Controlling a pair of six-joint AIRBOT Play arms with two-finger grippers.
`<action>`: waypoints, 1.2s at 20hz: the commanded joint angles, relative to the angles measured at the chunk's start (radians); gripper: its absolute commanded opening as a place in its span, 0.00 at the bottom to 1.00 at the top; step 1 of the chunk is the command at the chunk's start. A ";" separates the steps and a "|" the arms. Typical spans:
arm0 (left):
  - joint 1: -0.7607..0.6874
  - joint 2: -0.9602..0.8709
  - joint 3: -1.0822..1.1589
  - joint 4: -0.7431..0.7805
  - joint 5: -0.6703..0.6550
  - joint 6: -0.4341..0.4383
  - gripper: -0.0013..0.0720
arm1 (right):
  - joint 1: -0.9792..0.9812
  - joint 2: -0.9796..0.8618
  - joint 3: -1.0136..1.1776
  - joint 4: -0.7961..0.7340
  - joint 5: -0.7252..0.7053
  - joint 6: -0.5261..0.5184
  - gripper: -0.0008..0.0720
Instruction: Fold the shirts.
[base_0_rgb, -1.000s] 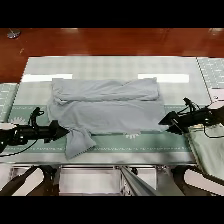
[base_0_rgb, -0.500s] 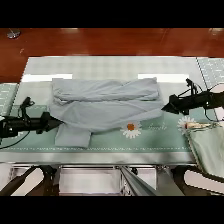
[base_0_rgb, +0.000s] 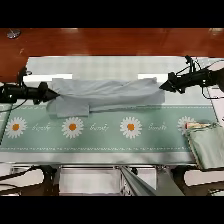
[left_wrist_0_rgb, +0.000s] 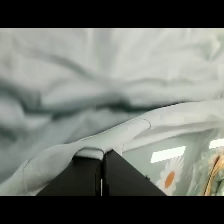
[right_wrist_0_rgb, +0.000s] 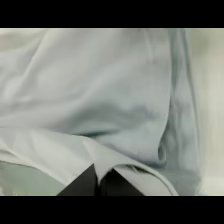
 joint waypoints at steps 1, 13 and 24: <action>-0.033 -0.192 0.257 0.002 0.008 -0.097 0.04 | 0.012 -0.126 0.157 0.008 0.003 0.053 0.05; -0.062 -0.449 0.516 0.001 -0.045 -0.143 0.63 | 0.018 -0.331 0.318 0.140 -0.055 0.053 0.62; 0.101 -0.015 0.261 0.493 0.074 -0.312 0.97 | -0.157 -0.332 0.325 -0.123 0.233 0.106 0.86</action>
